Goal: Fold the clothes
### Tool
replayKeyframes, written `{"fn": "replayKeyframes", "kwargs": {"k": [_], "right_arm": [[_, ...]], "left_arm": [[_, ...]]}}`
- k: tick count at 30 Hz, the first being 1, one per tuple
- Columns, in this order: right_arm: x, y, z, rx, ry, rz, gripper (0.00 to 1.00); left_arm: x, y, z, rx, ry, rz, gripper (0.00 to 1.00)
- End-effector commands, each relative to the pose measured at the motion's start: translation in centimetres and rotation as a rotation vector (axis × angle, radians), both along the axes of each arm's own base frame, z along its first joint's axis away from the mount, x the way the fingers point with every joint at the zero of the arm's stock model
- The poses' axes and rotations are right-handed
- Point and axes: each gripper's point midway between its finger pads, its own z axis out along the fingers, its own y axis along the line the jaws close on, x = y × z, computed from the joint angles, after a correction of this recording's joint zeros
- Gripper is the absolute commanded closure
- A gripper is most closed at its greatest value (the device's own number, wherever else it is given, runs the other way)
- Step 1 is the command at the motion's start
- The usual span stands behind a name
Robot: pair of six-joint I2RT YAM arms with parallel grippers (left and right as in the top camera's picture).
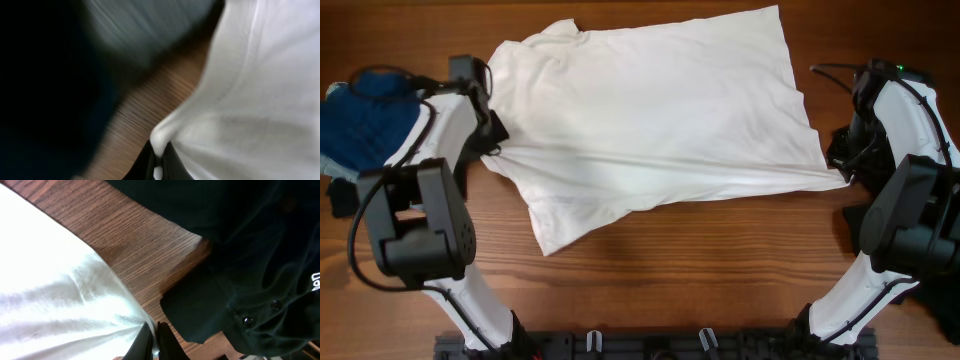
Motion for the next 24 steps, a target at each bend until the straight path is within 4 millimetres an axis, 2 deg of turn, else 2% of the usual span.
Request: {"fn": "replayKeyframes", "kwargs": {"k": [1, 5, 6, 8, 12, 14, 16, 19, 21, 24], "right_arm": [[0.1, -0.1, 0.4, -0.003, -0.008, 0.005, 0.95], [0.1, -0.1, 0.4, -0.003, -0.008, 0.006, 0.95], [0.1, -0.1, 0.4, -0.003, -0.008, 0.006, 0.94], [0.1, -0.1, 0.4, -0.003, -0.008, 0.005, 0.95], [0.1, -0.1, 0.4, -0.003, -0.008, 0.006, 0.95], [0.1, -0.1, 0.3, -0.003, -0.008, 0.005, 0.95], [0.1, -0.1, 0.3, -0.002, -0.009, 0.006, 0.95], [0.1, 0.3, 0.3, 0.023, -0.01, 0.017, 0.95], [0.1, 0.3, 0.3, 0.023, -0.01, 0.017, 0.95], [0.1, 0.3, 0.2, 0.023, -0.011, 0.017, 0.94]], "left_arm": [[2.7, 2.6, 5.5, 0.152, -0.112, -0.081, 0.96], [4.0, 1.3, 5.4, 0.075, -0.169, -0.103, 0.92], [4.3, 0.9, 5.3, 0.051, -0.181, -0.11, 0.83], [4.4, -0.1, 5.0, -0.007, -0.188, -0.127, 0.51], [1.1, -2.7, 3.6, -0.167, -0.06, -0.119, 0.44], [-2.6, -4.7, 3.0, -0.287, 0.078, -0.078, 0.44], [-5.5, -6.8, 2.7, -0.394, 0.184, -0.058, 0.45], [-8.7, -7.1, 1.3, -0.373, 0.298, -0.027, 0.46], [-9.3, -7.0, -0.3, -0.362, 0.297, -0.021, 0.46], [-7.6, -7.2, -2.7, -0.372, 0.191, -0.04, 0.43]]}}
